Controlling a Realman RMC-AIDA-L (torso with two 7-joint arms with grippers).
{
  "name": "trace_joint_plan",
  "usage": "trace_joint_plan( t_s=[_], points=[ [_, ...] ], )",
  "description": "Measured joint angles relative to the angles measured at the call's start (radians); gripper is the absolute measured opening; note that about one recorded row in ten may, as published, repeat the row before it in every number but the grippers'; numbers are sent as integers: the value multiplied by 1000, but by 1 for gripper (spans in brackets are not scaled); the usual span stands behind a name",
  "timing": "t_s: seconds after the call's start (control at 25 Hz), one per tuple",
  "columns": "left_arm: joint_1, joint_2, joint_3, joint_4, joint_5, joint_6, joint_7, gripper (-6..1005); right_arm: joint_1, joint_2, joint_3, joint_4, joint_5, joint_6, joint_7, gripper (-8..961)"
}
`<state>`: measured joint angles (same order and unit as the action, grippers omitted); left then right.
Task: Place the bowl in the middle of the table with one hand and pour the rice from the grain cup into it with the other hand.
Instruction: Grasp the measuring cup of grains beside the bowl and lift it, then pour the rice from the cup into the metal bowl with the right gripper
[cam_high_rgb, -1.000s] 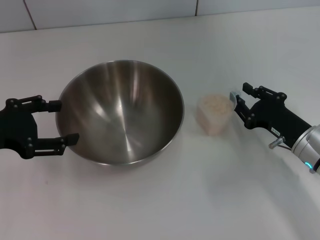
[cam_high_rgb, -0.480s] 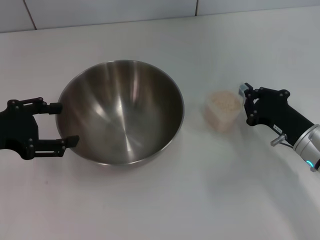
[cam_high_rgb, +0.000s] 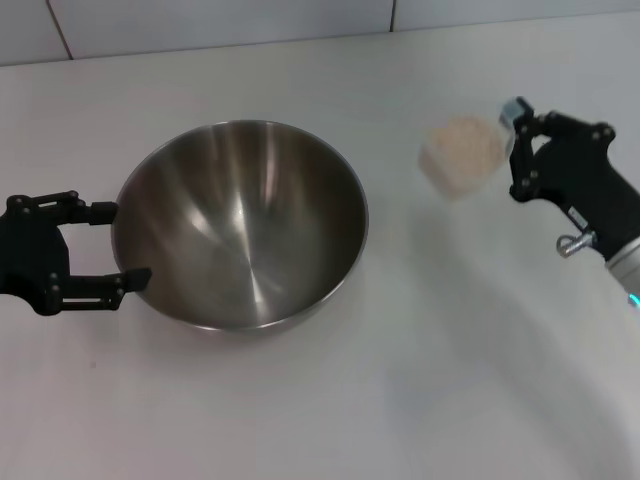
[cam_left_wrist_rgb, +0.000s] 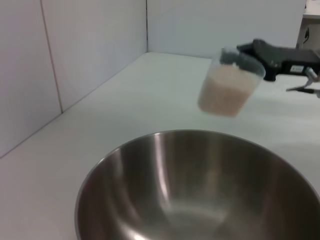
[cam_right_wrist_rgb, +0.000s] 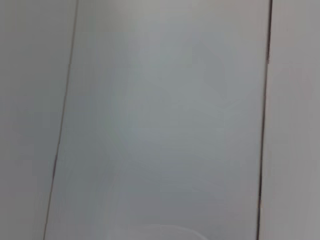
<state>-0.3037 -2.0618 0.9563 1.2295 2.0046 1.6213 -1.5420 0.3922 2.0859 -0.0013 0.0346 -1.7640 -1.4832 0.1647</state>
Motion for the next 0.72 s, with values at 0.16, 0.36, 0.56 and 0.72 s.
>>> trace_joint_plan(
  t_s=[0.16,0.36,0.56,0.72],
  points=[
    [0,0,1,10,0,1,-3,852,55,0,13,27,0,-64,-97,2],
    [0,0,4,25,19,1,-18,852,143,-1,6,150,-8,-78,-478,2],
    [-1,-1,5,43,29,3,-34,852,190,1,14,339,-8,22,-1093,2],
    [-2,-1,5,54,30,8,-39,852,193,5,15,419,-13,81,-1538,2]
  ],
)
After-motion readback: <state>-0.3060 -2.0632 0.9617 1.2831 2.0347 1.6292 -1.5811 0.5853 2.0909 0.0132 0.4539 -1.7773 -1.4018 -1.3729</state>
